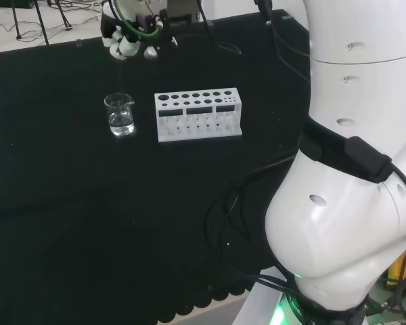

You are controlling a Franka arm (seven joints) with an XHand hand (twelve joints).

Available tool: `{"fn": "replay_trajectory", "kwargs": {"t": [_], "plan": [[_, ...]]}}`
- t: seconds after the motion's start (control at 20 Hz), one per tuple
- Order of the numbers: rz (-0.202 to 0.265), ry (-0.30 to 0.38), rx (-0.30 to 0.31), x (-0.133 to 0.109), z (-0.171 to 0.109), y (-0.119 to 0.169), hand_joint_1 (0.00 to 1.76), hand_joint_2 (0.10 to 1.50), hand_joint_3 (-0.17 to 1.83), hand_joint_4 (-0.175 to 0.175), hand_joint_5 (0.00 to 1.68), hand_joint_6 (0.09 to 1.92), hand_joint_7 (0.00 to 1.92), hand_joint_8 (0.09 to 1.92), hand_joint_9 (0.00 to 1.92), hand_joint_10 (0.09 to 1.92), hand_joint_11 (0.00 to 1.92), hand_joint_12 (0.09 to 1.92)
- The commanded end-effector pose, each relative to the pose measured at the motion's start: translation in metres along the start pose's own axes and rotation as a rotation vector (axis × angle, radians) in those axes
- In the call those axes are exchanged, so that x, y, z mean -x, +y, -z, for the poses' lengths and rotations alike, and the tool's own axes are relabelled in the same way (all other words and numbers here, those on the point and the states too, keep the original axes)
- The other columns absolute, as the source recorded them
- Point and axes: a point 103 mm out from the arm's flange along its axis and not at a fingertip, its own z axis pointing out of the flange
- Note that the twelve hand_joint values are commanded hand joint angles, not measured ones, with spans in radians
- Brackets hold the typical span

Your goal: Stir in the beaker to the left of the white test tube rack with the glass rod.

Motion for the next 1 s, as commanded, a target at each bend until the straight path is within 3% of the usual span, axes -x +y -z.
{"fn": "replay_trajectory", "kwargs": {"t": [0.05, 0.4, 0.65, 1.0], "plan": [[-0.021, -0.004, -0.015, -0.004, 0.005, -0.022, 1.31, 0.66, 0.81, -0.175, 1.13, 0.72, 1.15, 1.24, 1.68, 0.96, 1.65, 0.99], [0.027, -0.001, -0.005, -0.05, 0.018, -0.024, 1.31, 0.66, 0.81, -0.175, 1.13, 0.72, 1.15, 1.24, 1.68, 0.95, 1.65, 0.99], [0.041, 0.007, -0.004, -0.054, 0.01, -0.014, 1.31, 0.66, 0.81, -0.175, 1.13, 0.72, 1.15, 1.24, 1.68, 0.95, 1.65, 0.99], [0.039, -0.039, 0.003, -0.053, 0.021, -0.022, 1.31, 0.66, 0.81, -0.175, 1.13, 0.72, 1.15, 1.24, 1.68, 0.95, 1.65, 0.99]]}}
